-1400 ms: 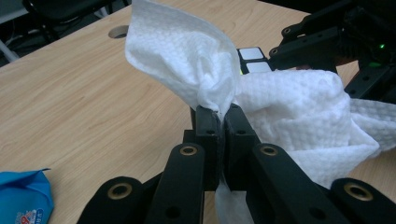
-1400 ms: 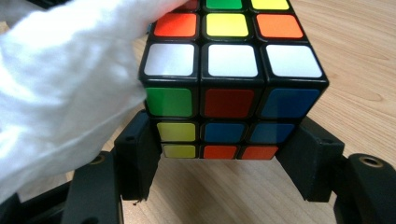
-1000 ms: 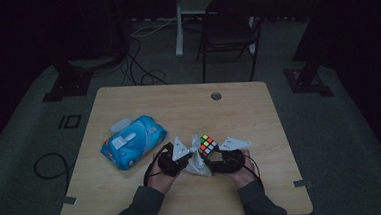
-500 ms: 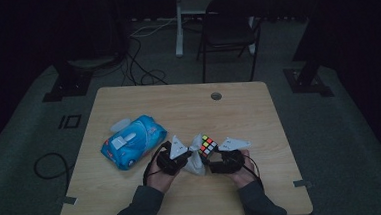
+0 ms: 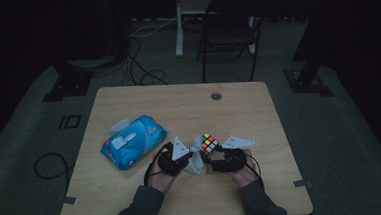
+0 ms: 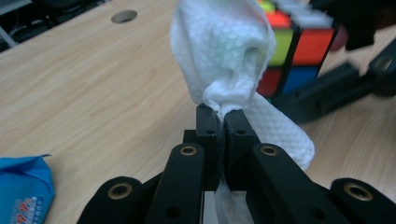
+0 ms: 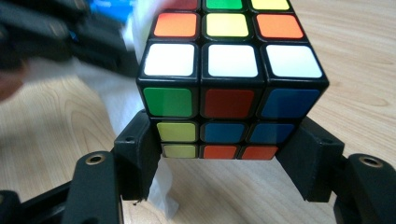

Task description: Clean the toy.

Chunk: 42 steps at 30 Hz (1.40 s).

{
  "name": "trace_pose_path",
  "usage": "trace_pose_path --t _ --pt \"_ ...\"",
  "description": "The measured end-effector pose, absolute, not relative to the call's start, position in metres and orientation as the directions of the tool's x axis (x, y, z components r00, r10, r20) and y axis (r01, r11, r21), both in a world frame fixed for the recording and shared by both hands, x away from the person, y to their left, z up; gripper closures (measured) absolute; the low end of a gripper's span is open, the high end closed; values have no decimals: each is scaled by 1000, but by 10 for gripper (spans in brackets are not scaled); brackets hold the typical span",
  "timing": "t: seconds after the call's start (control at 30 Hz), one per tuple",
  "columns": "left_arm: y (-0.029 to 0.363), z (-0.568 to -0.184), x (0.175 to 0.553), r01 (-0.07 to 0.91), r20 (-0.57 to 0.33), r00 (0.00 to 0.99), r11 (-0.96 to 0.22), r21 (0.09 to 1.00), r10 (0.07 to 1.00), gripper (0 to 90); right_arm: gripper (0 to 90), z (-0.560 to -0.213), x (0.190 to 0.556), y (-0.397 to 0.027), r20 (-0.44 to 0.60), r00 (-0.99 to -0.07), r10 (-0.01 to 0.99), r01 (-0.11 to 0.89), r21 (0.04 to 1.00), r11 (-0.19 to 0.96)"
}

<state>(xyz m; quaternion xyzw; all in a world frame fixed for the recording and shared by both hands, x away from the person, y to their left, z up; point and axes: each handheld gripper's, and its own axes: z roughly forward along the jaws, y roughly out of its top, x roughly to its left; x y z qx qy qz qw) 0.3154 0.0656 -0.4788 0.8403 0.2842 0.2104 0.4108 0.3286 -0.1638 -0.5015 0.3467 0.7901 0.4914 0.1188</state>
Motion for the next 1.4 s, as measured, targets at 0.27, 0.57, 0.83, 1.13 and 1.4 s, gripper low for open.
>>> trace_pose_path --t 0.27,0.57,0.83,1.13,1.4 --pt "61 -491 318 326 110 761 -524 787 639 874 350 -496 329 -168 161 -726 668 425 870 252" --pt "57 -484 314 302 100 783 -516 802 615 874 350 -500 329 -164 140 -718 681 426 863 271" --pt "53 -472 311 272 109 790 -505 819 603 874 351 -504 330 -162 136 -716 685 438 852 287" --pt "45 -466 305 245 114 812 -511 824 573 875 350 -506 329 -158 96 -709 698 434 841 324" --pt "42 -469 304 235 127 820 -531 814 558 874 350 -505 329 -159 85 -708 701 426 844 327"
